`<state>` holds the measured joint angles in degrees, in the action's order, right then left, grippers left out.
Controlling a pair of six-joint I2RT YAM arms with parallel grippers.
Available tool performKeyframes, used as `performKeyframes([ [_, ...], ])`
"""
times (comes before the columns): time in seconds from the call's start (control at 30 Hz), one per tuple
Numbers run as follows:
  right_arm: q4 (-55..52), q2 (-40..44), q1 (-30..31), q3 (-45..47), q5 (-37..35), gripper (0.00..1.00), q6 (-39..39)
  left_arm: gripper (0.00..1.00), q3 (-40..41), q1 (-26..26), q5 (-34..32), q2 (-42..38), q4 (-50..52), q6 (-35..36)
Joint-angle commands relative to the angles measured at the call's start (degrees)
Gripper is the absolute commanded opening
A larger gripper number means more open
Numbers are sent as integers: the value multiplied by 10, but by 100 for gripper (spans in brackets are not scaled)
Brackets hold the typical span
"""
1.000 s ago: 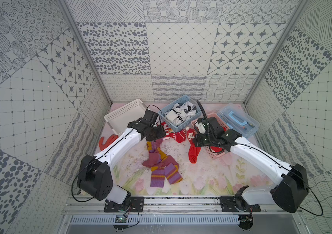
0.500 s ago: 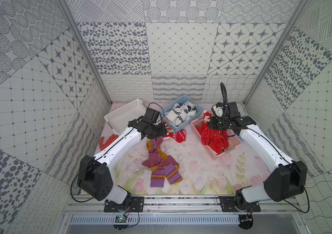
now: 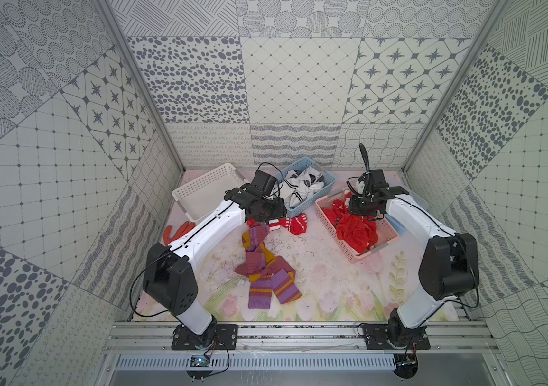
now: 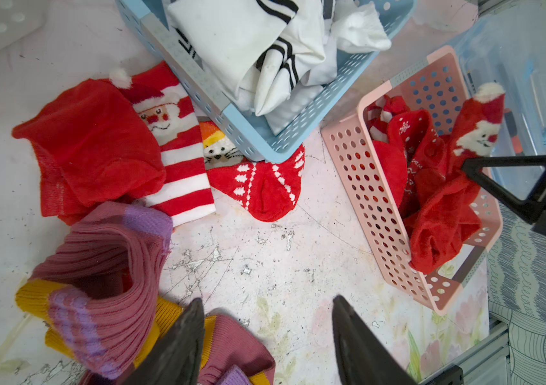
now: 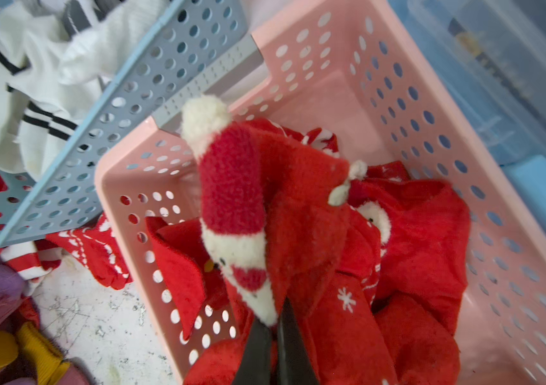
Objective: Sort the socks into the basket by color
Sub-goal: Place the sock in the bin, then pick up the sock from the center of the board.
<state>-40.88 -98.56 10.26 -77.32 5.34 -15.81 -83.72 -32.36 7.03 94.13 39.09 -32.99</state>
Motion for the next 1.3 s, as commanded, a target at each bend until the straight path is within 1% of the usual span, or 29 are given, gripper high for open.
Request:
performKeyframes([
  [0.0, 10, -32, 2, 1, -17, 0, 13, 62, -29, -7, 15, 41, 16, 18],
  [0.1, 10, -57, 2, 6, -28, 0, 11, 62, -46, -9, 21, 69, 20, 22],
  [0.23, 8, -72, 2, 8, -19, 3, 7, 62, -62, -15, 26, 105, 19, 31],
  [0.4, 10, -44, 2, 1, 2, 21, 2, 62, -65, -27, 17, 142, 3, 35],
  [0.43, 7, -39, 2, -4, 5, 27, 2, 62, -66, -29, 14, 148, 0, 35],
  [0.5, -3, -27, 2, -15, 14, 47, 1, 62, -65, -35, 8, 160, -14, 33],
  [0.57, -6, -15, 2, -21, 25, 59, -2, 63, -65, -42, 7, 174, -30, 30],
  [0.6, -9, -7, 2, -23, 27, 67, -4, 63, -66, -47, 3, 181, -36, 28],
  [0.7, -13, 18, 2, -23, 31, 97, -13, 63, -70, -55, 0, 203, -50, 21],
  [0.97, -20, 72, 3, -24, 60, 98, -23, 67, -104, -80, -40, 261, -57, 25],
  [1.1, -17, 83, 3, -23, 85, 98, -25, 67, -132, -87, -73, 297, -32, 23],
  [1.27, -10, 93, 3, -18, 107, 98, -26, 68, -139, -93, -120, 321, -36, 24],
])
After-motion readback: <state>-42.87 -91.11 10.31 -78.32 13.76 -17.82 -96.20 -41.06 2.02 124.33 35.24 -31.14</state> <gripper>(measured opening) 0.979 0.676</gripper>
